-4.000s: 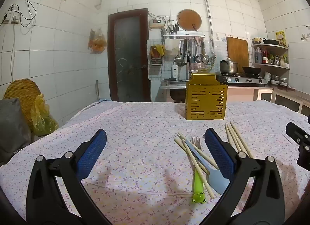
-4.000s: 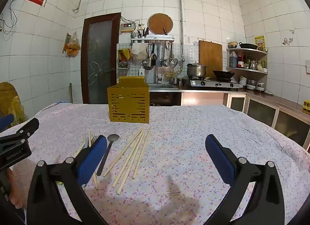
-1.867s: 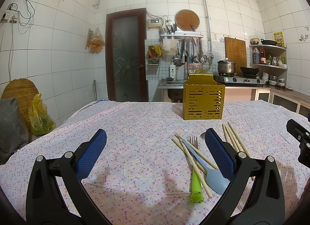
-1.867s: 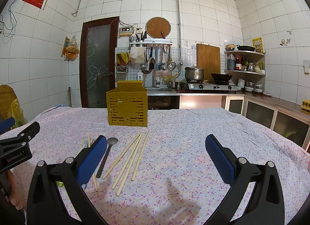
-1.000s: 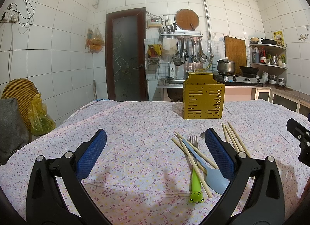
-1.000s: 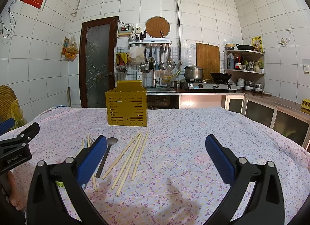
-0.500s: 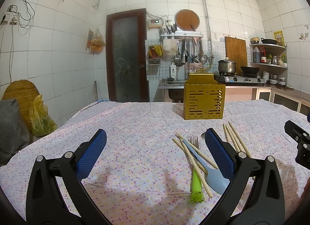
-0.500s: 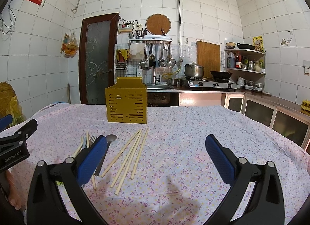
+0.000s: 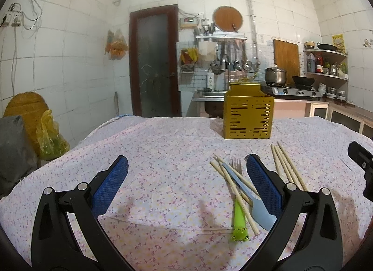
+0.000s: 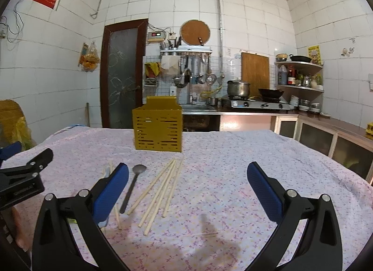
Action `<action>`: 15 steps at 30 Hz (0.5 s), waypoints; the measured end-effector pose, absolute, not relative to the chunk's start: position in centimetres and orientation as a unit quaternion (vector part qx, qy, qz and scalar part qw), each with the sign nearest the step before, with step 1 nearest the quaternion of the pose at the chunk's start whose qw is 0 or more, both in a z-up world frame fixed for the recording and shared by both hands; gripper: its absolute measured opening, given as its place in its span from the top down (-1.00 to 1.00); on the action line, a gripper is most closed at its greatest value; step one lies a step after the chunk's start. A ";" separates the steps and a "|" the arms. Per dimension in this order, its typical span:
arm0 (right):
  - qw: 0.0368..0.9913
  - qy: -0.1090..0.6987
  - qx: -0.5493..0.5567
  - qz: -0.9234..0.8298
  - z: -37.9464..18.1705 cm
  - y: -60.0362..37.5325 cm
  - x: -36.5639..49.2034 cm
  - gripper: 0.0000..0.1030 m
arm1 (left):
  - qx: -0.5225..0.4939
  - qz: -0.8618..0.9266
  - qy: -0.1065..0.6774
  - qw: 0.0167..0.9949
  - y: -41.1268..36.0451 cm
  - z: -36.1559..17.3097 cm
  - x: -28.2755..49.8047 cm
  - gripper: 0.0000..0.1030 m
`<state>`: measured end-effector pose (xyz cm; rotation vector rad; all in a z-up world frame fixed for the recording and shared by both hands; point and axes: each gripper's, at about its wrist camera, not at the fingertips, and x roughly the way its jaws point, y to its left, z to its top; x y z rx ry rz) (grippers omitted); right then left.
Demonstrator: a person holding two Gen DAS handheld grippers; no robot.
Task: Organize utensils
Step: 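Lower the right gripper onto a wooden chopstick while the left gripper approaches another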
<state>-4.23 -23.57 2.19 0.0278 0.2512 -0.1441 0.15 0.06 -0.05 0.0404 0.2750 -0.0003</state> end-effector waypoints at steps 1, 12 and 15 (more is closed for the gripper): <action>0.989 0.127 0.015 -0.069 2.2 -23.6 -4.2 -0.92 | 0.018 0.001 0.138 0.990 0.2 0.0 0.2 -0.90; 0.985 0.140 0.006 -0.096 2.0 -23.5 -3.9 -0.92 | 0.024 -0.014 0.160 0.987 0.0 -0.3 1.1 -0.90; 0.984 0.150 0.007 -0.099 2.0 -23.7 -3.6 -0.92 | 0.022 -0.022 0.174 0.984 0.0 -0.4 1.7 -0.90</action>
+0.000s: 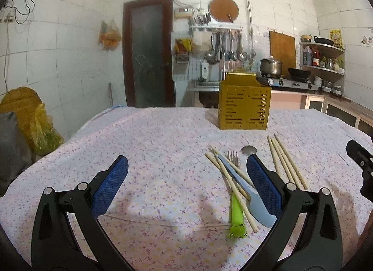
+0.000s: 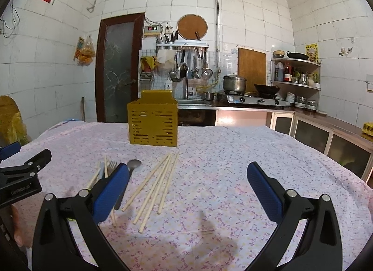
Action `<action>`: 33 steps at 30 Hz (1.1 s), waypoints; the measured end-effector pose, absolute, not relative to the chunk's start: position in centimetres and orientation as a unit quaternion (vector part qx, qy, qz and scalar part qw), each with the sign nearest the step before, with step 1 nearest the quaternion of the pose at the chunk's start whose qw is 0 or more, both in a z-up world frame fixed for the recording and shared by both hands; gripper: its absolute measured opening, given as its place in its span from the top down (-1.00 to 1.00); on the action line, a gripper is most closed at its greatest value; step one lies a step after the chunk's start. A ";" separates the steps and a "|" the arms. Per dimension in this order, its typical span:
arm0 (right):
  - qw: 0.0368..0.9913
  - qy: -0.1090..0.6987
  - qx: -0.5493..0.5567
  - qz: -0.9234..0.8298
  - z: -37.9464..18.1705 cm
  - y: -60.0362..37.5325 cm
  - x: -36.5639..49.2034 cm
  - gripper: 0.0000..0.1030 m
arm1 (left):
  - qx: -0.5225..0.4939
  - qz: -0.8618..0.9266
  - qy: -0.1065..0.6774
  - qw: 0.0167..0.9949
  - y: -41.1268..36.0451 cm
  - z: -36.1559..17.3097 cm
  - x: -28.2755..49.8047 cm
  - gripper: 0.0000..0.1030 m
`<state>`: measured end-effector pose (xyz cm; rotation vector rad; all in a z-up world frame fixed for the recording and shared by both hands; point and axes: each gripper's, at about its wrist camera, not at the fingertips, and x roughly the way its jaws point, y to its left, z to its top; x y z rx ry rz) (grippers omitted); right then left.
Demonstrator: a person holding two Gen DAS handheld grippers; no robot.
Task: Organize utensils
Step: 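Lower the right gripper onto a wooden chopstick while the left gripper approaches another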
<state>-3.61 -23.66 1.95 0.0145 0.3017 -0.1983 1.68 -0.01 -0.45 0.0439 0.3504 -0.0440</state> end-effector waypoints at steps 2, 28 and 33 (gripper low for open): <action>0.981 0.163 0.008 -0.102 1.8 -23.8 -3.1 -0.92 | 0.022 -0.027 0.184 0.982 -0.1 -0.6 2.1 -0.90; 0.937 0.332 0.061 -0.091 -0.8 -27.6 8.5 -0.92 | 0.048 -0.052 0.345 0.936 -0.1 -0.8 16.0 -0.90; 0.929 0.352 0.065 -0.092 -1.2 -28.2 12.7 -0.91 | 0.047 -0.060 0.374 0.924 -2.0 -1.7 19.3 -0.90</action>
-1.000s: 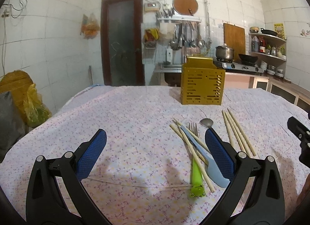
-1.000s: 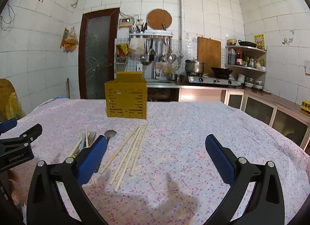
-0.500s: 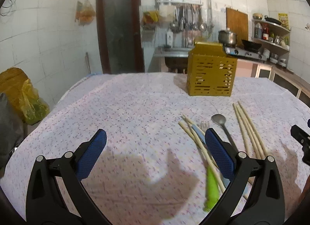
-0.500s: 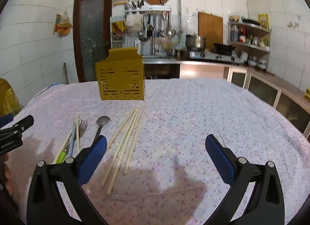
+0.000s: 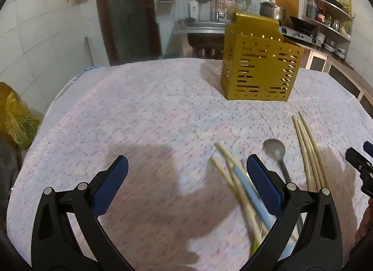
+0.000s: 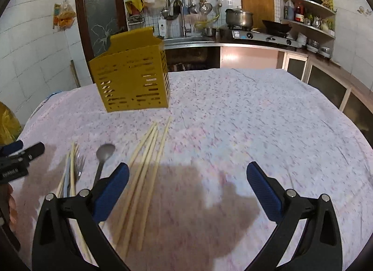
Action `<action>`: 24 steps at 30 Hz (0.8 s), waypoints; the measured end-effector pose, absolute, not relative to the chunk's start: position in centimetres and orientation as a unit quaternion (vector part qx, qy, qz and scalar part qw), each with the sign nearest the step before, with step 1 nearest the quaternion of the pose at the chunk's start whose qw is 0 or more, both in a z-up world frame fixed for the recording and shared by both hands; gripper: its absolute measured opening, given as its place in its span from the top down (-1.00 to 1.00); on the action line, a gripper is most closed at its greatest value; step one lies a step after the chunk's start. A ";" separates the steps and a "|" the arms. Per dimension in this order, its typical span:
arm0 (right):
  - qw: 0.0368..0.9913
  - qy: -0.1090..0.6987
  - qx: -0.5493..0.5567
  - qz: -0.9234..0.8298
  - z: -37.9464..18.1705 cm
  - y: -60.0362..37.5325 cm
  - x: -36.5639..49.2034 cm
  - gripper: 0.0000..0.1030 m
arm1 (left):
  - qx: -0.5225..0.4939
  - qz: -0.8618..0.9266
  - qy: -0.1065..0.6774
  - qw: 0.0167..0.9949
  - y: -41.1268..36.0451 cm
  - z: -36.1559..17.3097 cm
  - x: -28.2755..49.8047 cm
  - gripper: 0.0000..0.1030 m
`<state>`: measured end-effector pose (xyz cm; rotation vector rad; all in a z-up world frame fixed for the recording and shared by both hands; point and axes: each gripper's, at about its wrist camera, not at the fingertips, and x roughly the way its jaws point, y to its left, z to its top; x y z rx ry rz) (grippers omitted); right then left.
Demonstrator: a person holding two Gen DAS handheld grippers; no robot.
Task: Organize utensils
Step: 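Lower the right gripper onto a wooden chopstick while the left gripper approaches another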
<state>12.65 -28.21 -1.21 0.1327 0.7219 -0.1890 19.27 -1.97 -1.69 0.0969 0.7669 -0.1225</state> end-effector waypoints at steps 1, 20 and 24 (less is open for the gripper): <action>0.928 0.355 0.061 -0.093 -1.3 -28.2 13.3 -0.89 | 0.048 -0.061 0.377 0.923 -2.3 -1.8 19.9 -0.90; 0.889 0.446 0.043 -0.095 -5.0 -27.3 22.4 0.09 | 0.023 -0.048 0.438 0.898 -5.1 -3.3 24.7 -0.67; 0.888 0.451 0.059 -0.071 -4.6 -26.9 21.7 0.69 | 0.010 -0.041 0.449 0.893 -4.8 -3.7 24.8 -0.59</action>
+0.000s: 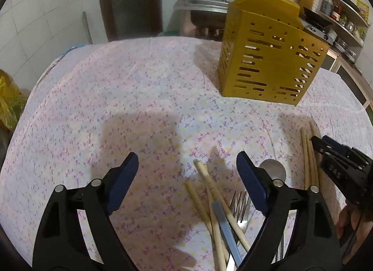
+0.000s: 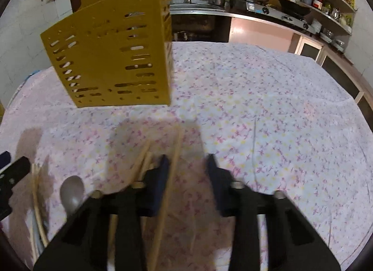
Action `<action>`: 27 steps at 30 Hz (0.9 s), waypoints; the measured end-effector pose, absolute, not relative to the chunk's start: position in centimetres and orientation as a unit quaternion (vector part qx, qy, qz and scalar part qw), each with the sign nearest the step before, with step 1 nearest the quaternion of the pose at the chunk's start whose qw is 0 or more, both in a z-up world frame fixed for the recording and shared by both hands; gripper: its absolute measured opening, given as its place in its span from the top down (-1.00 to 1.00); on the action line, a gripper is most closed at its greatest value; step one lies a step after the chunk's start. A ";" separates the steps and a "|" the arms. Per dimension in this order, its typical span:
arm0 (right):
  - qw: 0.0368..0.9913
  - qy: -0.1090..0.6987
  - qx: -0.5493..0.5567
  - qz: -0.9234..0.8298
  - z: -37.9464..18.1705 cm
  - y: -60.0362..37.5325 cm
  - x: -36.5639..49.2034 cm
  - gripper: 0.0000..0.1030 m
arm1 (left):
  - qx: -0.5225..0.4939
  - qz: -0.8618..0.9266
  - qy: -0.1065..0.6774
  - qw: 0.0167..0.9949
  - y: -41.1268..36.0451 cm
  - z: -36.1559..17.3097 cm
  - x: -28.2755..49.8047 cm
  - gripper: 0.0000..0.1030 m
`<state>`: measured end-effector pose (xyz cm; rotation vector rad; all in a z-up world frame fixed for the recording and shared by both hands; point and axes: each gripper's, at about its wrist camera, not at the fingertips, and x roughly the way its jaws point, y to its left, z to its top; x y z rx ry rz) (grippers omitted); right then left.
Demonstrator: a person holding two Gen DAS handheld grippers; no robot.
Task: Organize utensils
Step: 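Lower the right gripper onto a wooden chopstick while the left gripper approaches another, then close the left gripper on a chopstick while the right gripper holds its chopstick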
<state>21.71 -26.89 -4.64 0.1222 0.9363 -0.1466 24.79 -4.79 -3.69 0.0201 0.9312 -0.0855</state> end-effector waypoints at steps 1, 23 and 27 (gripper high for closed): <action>0.888 0.452 0.063 -0.065 -4.7 -26.9 21.5 0.80 | 0.007 -0.042 0.452 0.891 -4.8 -3.8 24.7 -0.56; 0.880 0.463 0.091 -0.050 -4.5 -28.2 17.9 0.88 | 0.010 -0.063 0.495 0.867 -6.5 -5.8 25.3 0.48; 0.876 0.472 0.083 -0.052 -4.4 -28.3 19.0 0.88 | 0.008 -0.069 0.498 0.864 -6.3 -5.8 25.8 0.69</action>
